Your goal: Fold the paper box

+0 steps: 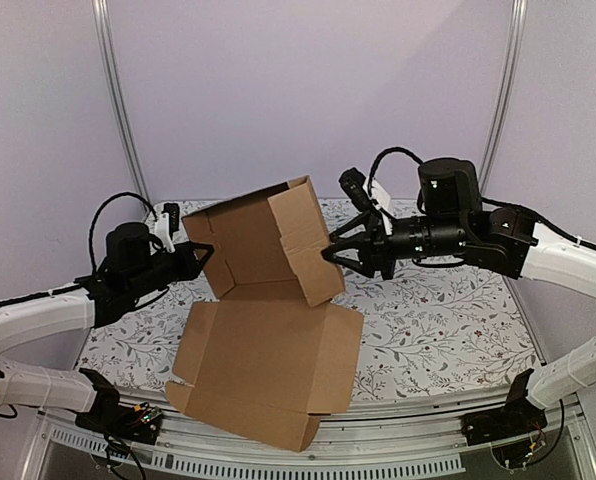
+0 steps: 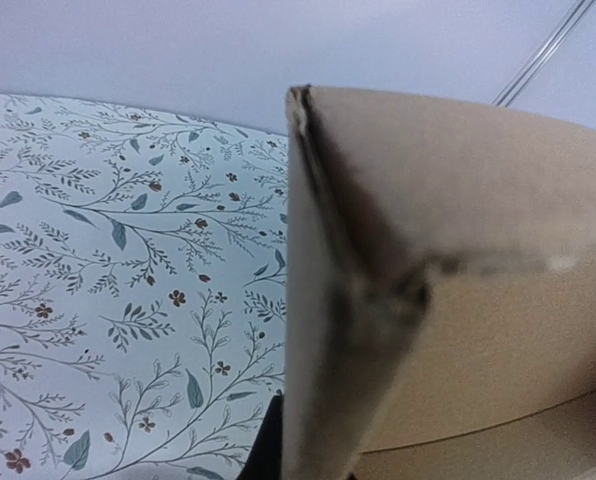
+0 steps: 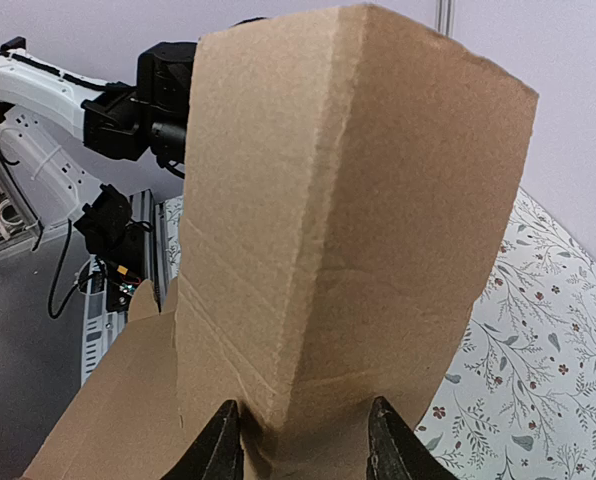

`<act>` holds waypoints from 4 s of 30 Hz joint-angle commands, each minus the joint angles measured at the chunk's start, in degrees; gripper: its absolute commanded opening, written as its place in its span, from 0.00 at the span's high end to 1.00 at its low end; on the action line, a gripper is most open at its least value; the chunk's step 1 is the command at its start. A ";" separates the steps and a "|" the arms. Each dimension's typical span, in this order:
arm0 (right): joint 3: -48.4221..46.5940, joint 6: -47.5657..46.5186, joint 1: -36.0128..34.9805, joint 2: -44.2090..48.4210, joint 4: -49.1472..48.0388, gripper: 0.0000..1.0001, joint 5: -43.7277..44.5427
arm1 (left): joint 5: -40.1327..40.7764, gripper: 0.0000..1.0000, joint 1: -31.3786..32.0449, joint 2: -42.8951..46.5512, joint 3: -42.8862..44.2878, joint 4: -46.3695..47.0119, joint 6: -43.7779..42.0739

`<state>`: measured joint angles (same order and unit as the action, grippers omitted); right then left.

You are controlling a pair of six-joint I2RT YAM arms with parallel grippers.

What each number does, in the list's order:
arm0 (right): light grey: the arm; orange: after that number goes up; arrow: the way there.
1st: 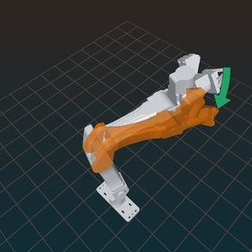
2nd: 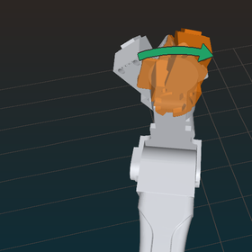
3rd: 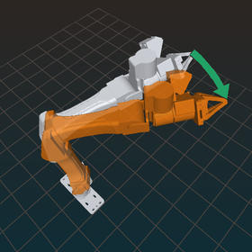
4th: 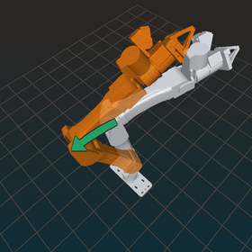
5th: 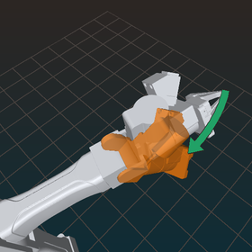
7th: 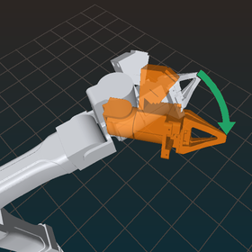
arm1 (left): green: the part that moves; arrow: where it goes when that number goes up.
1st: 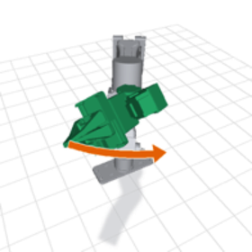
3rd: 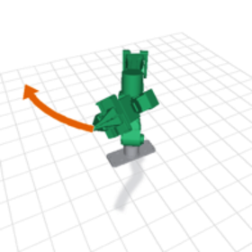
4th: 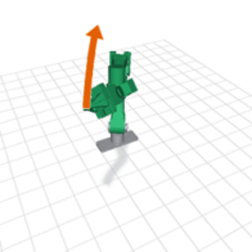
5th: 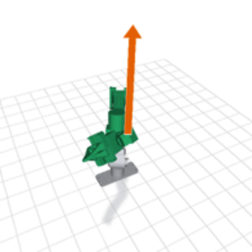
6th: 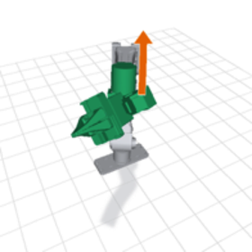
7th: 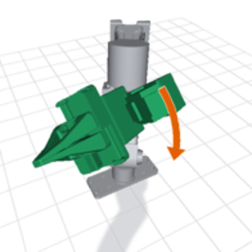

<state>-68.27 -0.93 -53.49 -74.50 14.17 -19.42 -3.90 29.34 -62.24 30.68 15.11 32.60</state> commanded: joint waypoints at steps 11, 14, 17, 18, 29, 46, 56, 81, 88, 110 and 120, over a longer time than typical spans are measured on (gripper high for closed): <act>-6.03 0.15 -2.92 -11.36 -0.62 0.50 23.61 | 14.17 1.00 2.06 -0.41 2.00 -7.73 0.19; -7.65 0.54 -2.90 -13.98 -0.80 0.51 25.09 | 17.25 1.00 3.17 -0.52 2.07 -8.31 0.26; -8.88 0.66 -2.89 -16.23 -1.14 0.51 25.80 | 18.78 1.00 4.27 -0.81 2.18 -8.52 0.53; -9.22 0.67 -2.90 -16.92 -1.35 0.50 25.83 | 19.31 1.00 4.66 -0.90 2.18 -8.60 0.66; -10.83 5.50 -3.09 -22.33 -3.72 0.51 31.22 | 28.61 1.00 11.21 -2.67 3.35 -9.83 2.34; -10.57 9.48 -3.55 -27.57 -9.88 0.50 42.22 | 37.71 1.00 18.94 -5.26 5.62 -10.84 3.82; -10.78 9.31 -3.63 -29.97 -12.55 0.71 45.36 | 39.67 1.00 21.51 -5.28 6.58 -11.24 3.50; -10.57 10.47 -3.62 -32.35 -16.95 0.85 47.06 | 41.87 1.00 24.00 -5.90 7.56 -11.95 3.23; -11.04 10.68 -3.61 -34.07 -18.71 0.75 48.67 | 41.27 1.00 24.90 -5.63 7.78 -11.77 3.49; -9.49 8.72 -3.56 -32.29 -23.56 0.71 52.71 | 41.78 1.00 26.72 -5.69 9.05 -12.74 3.44; -9.40 5.72 -3.57 -29.36 -24.58 1.00 53.24 | 42.00 1.00 26.82 -6.27 9.52 -12.66 3.05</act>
<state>-77.54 6.90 -56.10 -106.43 -7.79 36.80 44.60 53.25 -67.88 37.60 -1.28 36.95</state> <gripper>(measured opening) 0.046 0.028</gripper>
